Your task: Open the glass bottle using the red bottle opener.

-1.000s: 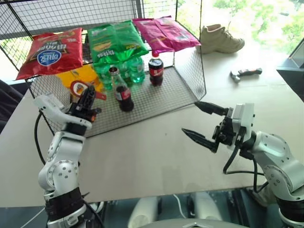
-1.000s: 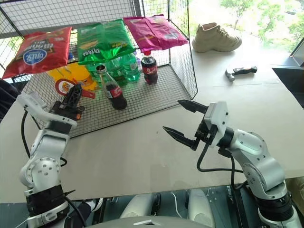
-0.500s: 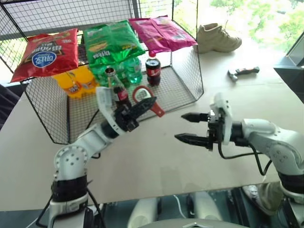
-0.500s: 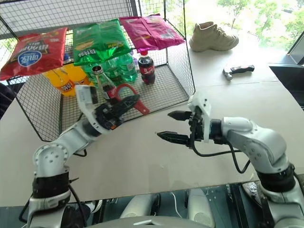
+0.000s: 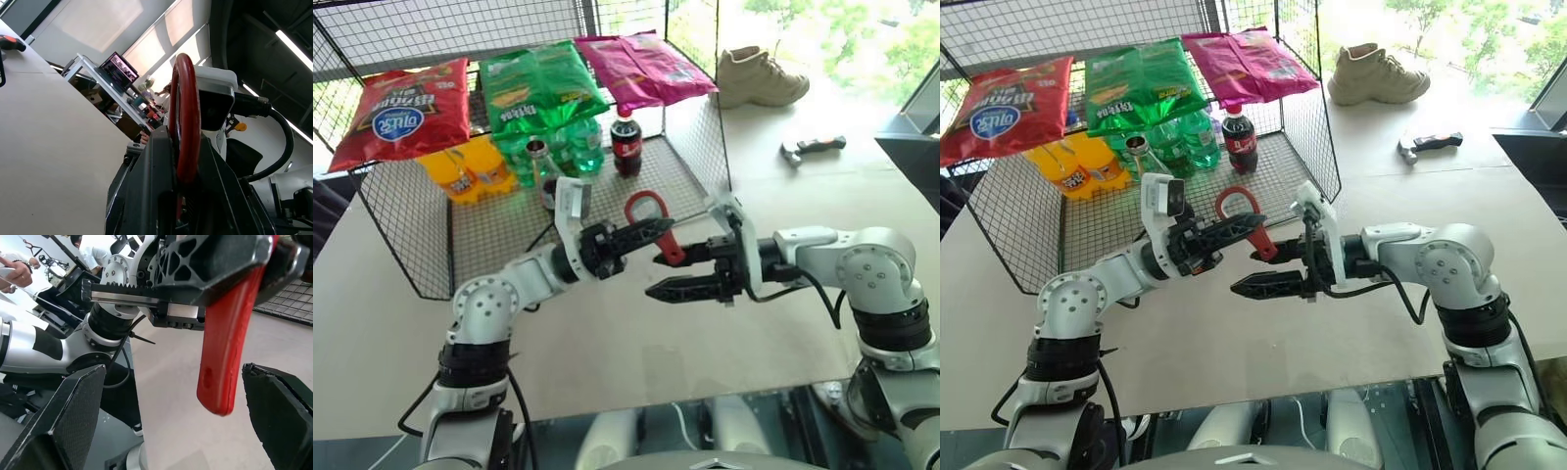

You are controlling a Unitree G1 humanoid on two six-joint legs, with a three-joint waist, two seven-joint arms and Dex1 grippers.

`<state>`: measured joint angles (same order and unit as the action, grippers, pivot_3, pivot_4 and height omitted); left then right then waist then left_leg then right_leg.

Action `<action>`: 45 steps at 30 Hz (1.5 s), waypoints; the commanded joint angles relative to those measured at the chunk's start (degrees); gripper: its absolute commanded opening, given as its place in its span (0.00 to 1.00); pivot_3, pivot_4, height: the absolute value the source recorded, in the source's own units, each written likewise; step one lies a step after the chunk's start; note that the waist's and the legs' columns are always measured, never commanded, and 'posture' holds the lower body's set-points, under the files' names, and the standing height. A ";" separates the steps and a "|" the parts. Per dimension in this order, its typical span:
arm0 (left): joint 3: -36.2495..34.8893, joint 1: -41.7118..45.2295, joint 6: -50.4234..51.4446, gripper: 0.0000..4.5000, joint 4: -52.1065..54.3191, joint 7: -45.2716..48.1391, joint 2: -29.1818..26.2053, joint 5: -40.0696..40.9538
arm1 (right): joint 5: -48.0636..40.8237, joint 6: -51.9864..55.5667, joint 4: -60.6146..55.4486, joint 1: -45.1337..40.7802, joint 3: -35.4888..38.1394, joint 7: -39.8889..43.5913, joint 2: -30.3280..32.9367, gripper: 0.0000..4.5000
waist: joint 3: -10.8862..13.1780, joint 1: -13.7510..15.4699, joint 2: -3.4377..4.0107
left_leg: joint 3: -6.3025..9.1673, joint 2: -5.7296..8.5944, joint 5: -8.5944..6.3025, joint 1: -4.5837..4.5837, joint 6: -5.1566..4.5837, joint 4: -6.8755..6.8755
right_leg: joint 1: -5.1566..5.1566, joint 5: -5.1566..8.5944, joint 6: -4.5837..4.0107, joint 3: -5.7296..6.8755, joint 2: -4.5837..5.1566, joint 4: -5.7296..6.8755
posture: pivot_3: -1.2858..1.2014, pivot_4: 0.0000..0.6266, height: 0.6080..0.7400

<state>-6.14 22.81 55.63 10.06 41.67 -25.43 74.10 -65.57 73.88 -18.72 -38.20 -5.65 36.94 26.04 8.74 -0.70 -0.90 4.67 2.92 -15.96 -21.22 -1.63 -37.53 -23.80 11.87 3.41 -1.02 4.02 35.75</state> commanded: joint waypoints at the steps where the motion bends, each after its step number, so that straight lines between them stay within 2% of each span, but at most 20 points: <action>1: 0.51 -0.10 0.18 0.00 0.47 2.84 -0.45 -1.58 | -4.03 1.91 -0.17 -2.10 2.64 -1.97 -1.30 0.85 | 0.00 -0.03 0.00 | 0.00 0.00 0.00 0.00 0.00 0.00 | 0.00 0.00 0.00 0.00 0.00 0.01 | 0.52 0.24 1.00; 9: 0.86 -0.20 -0.25 0.00 -0.31 4.67 0.16 -3.70 | -6.24 5.32 -0.30 -2.27 2.96 -3.37 -0.53 0.02 | 0.00 0.00 0.01 | 0.00 0.01 0.00 -0.02 0.00 0.00 | 0.00 0.00 0.00 0.00 0.02 -0.01 | 0.52 0.24 1.00; 17: 1.47 -1.06 -0.70 0.00 0.90 5.55 0.83 -5.32 | -7.36 6.91 0.14 -1.07 4.14 -5.70 -1.02 0.01 | 0.00 -0.04 0.01 | 0.00 0.00 -0.01 -0.02 -0.02 0.01 | -0.01 0.00 0.00 0.01 0.01 -0.01 | 0.52 0.24 1.00; 21: 0.61 -1.77 -1.60 0.31 1.78 4.03 1.07 -6.43 | -7.28 5.86 -0.76 4.51 7.18 -11.51 -1.84 0.00 | 0.00 0.07 0.01 | 0.03 0.00 -0.01 -0.04 -0.02 0.01 | 0.00 0.00 0.00 0.02 0.02 -0.03 | 0.52 0.24 1.00; 23: 0.14 -2.50 -1.68 0.56 3.00 2.89 0.49 -7.16 | -6.15 4.62 -2.48 7.78 8.40 -13.69 -1.48 0.00 | 0.00 0.12 0.01 | 0.05 0.00 -0.01 -0.09 -0.02 0.01 | -0.02 0.00 0.00 0.04 0.03 -0.06 | 0.52 0.24 1.00; 27: -3.33 -5.00 -6.31 0.95 7.44 -5.82 2.23 -10.42 | 5.45 -5.79 -6.34 15.63 11.49 -18.41 0.74 0.00 | 0.00 0.14 0.00 | 0.05 0.01 -0.01 -0.19 -0.02 0.01 | -0.13 0.00 0.01 0.03 0.05 -0.08 | 0.52 0.24 1.00; 28: -3.94 -5.80 -8.60 0.98 8.59 -8.02 2.86 -12.81 | 8.50 -8.57 -7.12 17.21 11.80 -18.51 1.81 0.00 | 0.00 0.19 0.02 | 0.03 0.01 -0.01 -0.22 -0.01 0.01 | -0.18 0.00 0.02 0.01 0.06 -0.07 | 0.52 0.24 1.00; 31: -6.10 -9.17 -16.65 0.98 12.86 -13.62 5.94 -19.34 | 17.79 -17.89 -7.36 21.41 13.04 -19.18 4.36 0.00 | -0.01 0.37 0.02 | -0.02 0.03 0.00 -0.43 0.01 -0.03 | -0.42 -0.02 0.03 -0.02 0.08 0.00 | 0.52 0.24 1.00; 37: -1.88 -18.42 -33.06 0.98 15.93 -17.91 6.73 -40.95 | 29.71 -32.06 -4.82 22.23 14.33 -22.30 1.68 0.00 | -0.02 0.18 0.03 | -0.19 -0.03 0.03 -0.38 0.07 0.06 | -0.46 -0.02 0.01 -0.18 0.01 0.02 | 0.52 0.24 1.00; 42: 1.88 -18.52 -43.91 0.98 12.34 -22.62 6.99 -56.59 | 37.65 -40.79 -1.25 20.76 13.75 -24.05 -0.87 0.00 | -0.02 1.44 0.02 | -0.19 0.03 0.04 -0.44 0.05 0.01 | -0.45 -0.02 0.02 -0.15 0.04 -0.02 | 0.52 0.24 1.00; 45: 0.62 -16.89 -48.80 0.98 8.31 -26.17 7.72 -61.72 | 39.22 -43.39 0.01 18.99 14.29 -25.07 -3.20 0.00 | -0.02 1.45 0.03 | -0.18 0.01 0.05 -0.42 0.06 0.00 | -0.44 -0.02 0.02 -0.13 0.02 -0.02 | 0.52 0.24 1.00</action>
<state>-4.45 5.03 10.35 18.86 17.57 -17.95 15.18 -27.43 33.29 -17.80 -17.62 7.25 12.28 22.88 8.72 0.76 -0.87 4.51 2.92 -15.91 -21.64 -1.57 -37.53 -24.24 11.84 3.42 -1.12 4.02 35.73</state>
